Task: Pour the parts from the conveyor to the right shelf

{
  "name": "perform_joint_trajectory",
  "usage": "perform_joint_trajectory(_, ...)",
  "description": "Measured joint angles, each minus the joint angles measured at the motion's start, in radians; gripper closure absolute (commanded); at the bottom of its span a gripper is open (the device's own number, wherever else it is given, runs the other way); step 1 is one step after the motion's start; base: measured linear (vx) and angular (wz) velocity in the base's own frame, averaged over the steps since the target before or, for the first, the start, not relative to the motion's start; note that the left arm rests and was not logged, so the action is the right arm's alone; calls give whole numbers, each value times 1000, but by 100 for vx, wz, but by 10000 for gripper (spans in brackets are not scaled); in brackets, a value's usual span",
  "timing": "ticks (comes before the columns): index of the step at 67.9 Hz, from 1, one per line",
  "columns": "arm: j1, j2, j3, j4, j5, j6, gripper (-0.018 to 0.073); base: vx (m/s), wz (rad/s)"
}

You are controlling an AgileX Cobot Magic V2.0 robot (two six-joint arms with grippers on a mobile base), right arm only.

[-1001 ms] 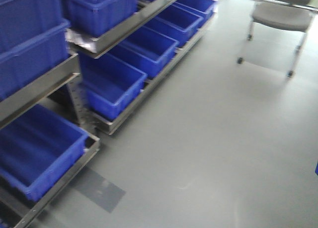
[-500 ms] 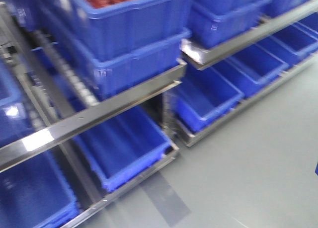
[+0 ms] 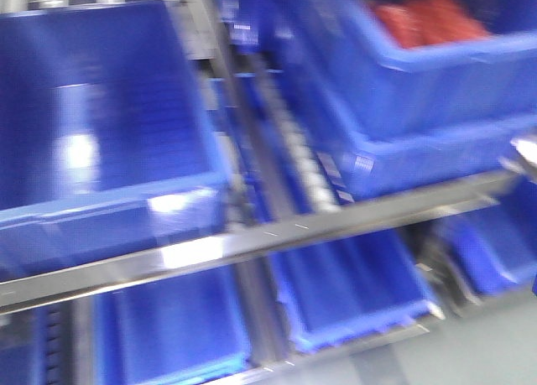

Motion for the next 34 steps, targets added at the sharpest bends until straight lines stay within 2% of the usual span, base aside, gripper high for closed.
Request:
perform_joint_trajectory(18,0,0,0,0,0,0,565,18,66)
perform_joint_trajectory(34,0,0,0,0,0,0,565,19,35)
